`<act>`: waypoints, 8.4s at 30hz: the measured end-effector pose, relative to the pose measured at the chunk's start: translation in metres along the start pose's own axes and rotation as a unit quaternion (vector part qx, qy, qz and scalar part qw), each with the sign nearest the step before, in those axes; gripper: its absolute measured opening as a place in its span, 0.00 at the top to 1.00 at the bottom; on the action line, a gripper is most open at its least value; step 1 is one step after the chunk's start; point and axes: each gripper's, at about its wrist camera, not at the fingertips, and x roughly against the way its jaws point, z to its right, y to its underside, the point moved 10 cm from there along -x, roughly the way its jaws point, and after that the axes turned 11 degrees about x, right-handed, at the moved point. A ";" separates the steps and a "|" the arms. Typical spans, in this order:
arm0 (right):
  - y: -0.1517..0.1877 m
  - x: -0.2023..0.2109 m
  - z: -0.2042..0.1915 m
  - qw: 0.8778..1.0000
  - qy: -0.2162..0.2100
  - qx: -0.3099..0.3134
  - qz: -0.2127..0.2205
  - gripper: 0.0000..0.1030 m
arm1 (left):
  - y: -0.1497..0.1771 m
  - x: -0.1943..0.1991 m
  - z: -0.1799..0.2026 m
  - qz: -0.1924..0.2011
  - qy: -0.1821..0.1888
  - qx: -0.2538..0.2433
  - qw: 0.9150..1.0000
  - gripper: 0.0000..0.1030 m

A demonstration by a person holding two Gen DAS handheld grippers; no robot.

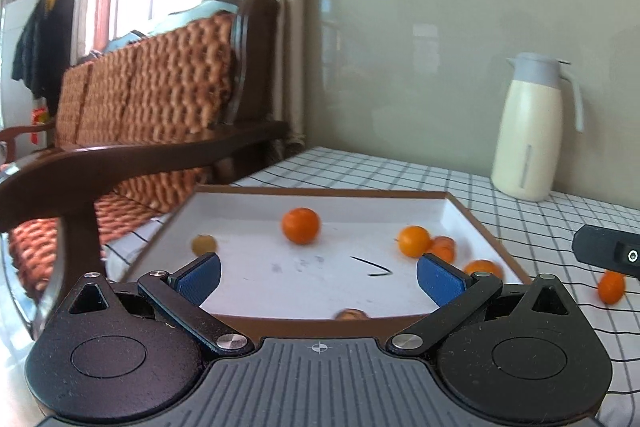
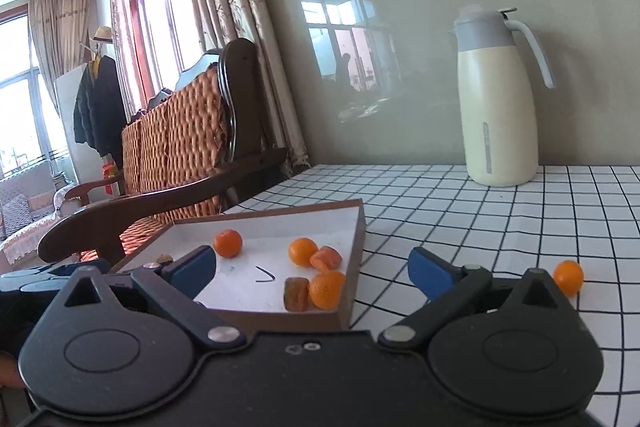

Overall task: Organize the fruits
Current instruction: 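Move both open tools away from the box toward the remaining oranges, then grasp a large orange with the left tool while the right tool grasps a small orange, then carry both held oranges over the white box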

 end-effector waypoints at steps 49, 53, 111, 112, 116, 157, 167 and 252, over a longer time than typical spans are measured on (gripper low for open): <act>0.061 0.090 0.191 0.954 0.276 -0.103 -0.057 0.06 | 0.067 -0.002 0.213 -0.062 0.171 -0.079 0.980 0.00; 0.062 0.096 0.199 0.951 0.284 -0.105 -0.057 0.06 | 0.075 -0.004 0.229 -0.070 0.184 -0.085 0.977 0.00; 0.061 -0.002 0.180 0.968 0.209 -0.082 -0.115 0.22 | 0.088 -0.065 0.240 -0.138 0.156 -0.095 0.973 0.63; 0.061 -0.004 0.181 0.968 0.208 -0.082 -0.117 0.24 | 0.088 -0.065 0.239 -0.138 0.156 -0.095 0.974 0.63; 0.062 -0.012 0.185 0.966 0.208 -0.087 -0.124 0.29 | 0.089 -0.064 0.237 -0.139 0.155 -0.097 0.973 0.63; 0.065 0.014 0.166 0.974 0.170 -0.061 -0.136 0.79 | 0.096 -0.043 0.238 -0.138 0.176 -0.101 0.969 0.63; 0.068 0.035 0.149 0.977 0.157 -0.044 -0.137 0.79 | 0.094 -0.017 0.229 -0.131 0.193 -0.118 0.965 0.63; -0.012 -0.053 -0.041 1.000 -0.008 0.008 -0.020 0.78 | -0.013 -0.001 -0.031 -0.024 0.014 0.027 0.999 0.63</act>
